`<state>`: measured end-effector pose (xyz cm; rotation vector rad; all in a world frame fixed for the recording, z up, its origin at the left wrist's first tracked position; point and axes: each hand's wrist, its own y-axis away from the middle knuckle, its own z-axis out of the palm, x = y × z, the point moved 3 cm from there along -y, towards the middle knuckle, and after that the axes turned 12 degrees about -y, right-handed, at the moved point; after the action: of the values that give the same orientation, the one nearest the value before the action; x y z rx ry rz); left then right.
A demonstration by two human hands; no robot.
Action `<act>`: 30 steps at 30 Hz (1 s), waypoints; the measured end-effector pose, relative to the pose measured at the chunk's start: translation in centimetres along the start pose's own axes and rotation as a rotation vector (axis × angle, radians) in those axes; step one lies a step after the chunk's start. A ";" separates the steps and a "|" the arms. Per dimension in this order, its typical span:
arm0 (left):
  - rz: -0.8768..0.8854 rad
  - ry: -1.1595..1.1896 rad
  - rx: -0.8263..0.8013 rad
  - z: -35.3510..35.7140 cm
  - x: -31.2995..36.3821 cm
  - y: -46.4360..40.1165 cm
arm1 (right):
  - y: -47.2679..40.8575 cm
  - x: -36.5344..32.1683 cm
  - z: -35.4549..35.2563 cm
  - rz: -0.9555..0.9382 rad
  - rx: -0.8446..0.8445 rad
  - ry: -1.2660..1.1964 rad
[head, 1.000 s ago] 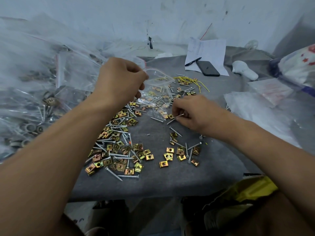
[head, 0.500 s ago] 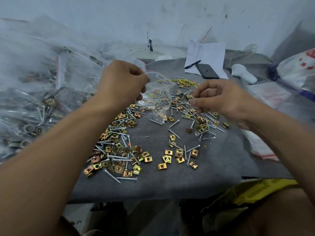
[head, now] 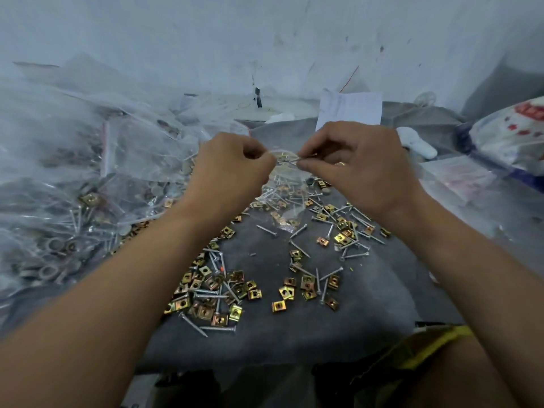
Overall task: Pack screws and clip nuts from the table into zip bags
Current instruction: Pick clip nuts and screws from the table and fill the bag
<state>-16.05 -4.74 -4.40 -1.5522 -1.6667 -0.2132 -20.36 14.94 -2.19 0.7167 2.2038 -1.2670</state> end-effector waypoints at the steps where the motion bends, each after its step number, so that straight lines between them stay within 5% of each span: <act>1: 0.003 0.010 0.001 -0.2 0.0 0.0 | -0.2 -0.5 0.1 -0.056 -0.018 0.087; 13: 0.055 -0.040 0.030 -1.0 1.1 0.3 | -1.8 -2.3 2.0 -0.128 -0.062 0.445; 25: -0.249 0.395 -0.054 -1.2 -1.4 -0.6 | -2.3 -0.4 0.8 0.007 0.245 -0.043; 30: -0.285 0.513 0.054 -2.3 -1.5 -1.3 | -1.9 1.7 -1.5 0.149 0.159 -0.095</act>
<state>-16.37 -7.61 -3.33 -1.0933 -1.4530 -0.6529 -23.12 15.77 -1.48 0.8471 1.9524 -1.3807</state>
